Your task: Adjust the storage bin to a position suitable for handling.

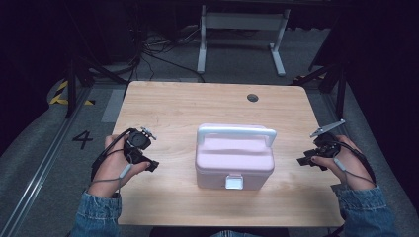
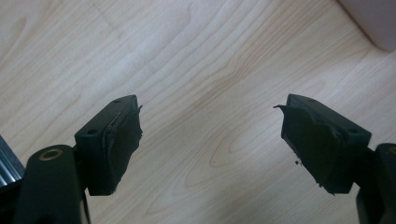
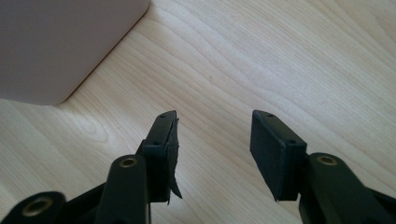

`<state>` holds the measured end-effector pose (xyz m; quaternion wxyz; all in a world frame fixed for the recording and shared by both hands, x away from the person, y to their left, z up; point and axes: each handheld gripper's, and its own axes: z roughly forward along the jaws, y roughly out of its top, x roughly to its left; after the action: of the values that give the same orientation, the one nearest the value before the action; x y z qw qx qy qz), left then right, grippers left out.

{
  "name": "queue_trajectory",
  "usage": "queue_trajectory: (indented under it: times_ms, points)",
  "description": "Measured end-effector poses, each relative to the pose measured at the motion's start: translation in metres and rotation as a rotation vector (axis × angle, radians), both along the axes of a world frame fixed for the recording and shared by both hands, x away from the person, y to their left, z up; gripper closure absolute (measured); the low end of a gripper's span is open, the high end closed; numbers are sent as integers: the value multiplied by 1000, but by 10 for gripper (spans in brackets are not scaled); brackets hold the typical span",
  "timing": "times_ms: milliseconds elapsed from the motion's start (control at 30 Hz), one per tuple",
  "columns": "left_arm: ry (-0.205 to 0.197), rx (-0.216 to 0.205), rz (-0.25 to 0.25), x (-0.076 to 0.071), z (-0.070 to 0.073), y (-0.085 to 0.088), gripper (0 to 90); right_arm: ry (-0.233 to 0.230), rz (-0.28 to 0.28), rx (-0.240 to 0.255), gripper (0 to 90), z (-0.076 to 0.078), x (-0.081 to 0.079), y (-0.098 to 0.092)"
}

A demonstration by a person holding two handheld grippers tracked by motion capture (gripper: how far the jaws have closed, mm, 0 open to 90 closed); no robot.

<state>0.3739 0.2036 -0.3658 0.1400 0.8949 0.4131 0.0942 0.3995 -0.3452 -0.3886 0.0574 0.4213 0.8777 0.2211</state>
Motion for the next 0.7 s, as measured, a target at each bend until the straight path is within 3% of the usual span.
queue_trajectory:
  times_ms: [67, 167, 300, 467, 533, 700]
  points:
    - [-19, -22, -27, 0, 0, -1, 286, -10, 6, -3, 513, 0, 0, 0]
    - [-23, -60, -46, 0, 1, -4, 309, -24, 1, 0, 512, 2, -1, -2]
    - [-52, -80, -80, 0, 6, -6, 335, -38, 1, 5, 507, 4, -3, -3]
    - [-112, -156, -134, 0, 14, -13, 335, -44, -1, 7, 500, 3, -7, -4]
    - [-117, -170, -145, 0, 17, -15, 333, -45, -8, 6, 500, 3, -8, -4]
    - [-183, -225, -187, 2, 22, -24, 334, -49, -10, 11, 500, 2, -12, -6]
